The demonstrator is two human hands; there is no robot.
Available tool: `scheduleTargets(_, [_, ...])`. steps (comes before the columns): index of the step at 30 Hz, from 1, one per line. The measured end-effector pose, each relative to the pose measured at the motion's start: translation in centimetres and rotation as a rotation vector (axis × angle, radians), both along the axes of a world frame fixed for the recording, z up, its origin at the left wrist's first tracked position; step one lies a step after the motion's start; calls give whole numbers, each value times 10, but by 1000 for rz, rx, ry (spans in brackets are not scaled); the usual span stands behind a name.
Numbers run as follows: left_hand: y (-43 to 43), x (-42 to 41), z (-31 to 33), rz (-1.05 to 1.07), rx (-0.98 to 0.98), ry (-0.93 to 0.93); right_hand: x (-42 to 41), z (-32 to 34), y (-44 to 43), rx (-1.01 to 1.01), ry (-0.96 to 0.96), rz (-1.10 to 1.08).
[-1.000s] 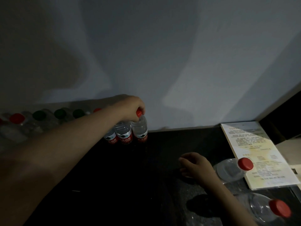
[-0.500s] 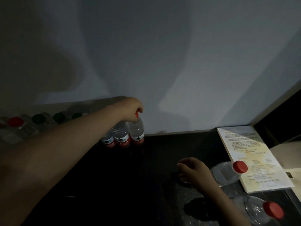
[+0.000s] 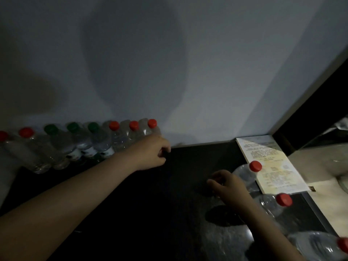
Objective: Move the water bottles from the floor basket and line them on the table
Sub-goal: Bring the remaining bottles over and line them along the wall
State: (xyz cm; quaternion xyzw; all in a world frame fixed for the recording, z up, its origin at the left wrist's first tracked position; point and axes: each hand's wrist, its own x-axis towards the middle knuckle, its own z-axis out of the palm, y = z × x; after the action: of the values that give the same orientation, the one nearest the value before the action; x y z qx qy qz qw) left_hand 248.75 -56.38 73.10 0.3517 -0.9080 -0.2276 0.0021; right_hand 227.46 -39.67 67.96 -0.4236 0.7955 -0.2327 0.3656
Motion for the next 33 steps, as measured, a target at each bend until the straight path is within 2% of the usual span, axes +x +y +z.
scheduleTargets(11, [135,23,0,-152,172,-48,27,23,135,55,268,-25])
scheduleTargets(19, [201,15,10,-165,170,-60,14,28,197,37,270,-9])
scheduleTargets(25, [248,-2,14,-105,196,-42,-30,36,226,39,289,39])
scheduleTargets(33, [300,-37,8,7,247,-70,-116,27,246,-172,678,0])
